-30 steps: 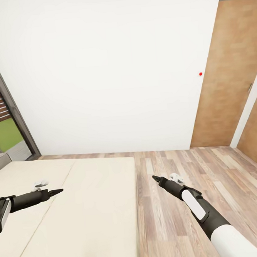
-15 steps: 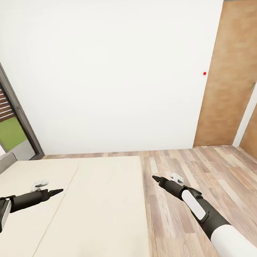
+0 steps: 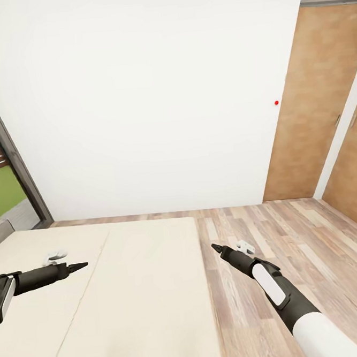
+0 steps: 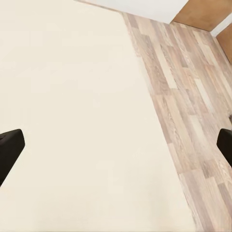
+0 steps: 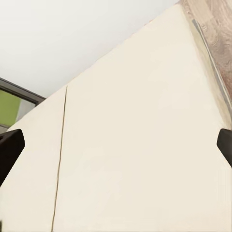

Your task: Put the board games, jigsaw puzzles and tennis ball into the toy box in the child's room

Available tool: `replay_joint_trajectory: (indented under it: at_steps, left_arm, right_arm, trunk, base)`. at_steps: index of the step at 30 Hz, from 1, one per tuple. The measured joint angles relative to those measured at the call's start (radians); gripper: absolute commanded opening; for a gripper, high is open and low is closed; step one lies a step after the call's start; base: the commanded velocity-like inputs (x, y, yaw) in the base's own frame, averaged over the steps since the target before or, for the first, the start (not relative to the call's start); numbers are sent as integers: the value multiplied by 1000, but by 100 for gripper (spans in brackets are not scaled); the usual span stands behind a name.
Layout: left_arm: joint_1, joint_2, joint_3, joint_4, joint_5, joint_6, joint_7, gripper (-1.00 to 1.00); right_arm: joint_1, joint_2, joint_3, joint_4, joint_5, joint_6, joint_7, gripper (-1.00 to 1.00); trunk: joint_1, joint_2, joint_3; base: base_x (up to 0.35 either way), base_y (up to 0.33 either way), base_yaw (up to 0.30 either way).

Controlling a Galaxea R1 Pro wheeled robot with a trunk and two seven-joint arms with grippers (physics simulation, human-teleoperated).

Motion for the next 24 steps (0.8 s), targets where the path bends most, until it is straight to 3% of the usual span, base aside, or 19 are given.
replay_joint_trajectory:
  at_steps: [24]
  left_arm:
    - [0,-1,0,3,0,0,4,100]
  right_arm:
    - [0,2,3,1,0,-36,-6,100]
  trunk:
    - [0,0,0]
  base:
    - [4,10,-2]
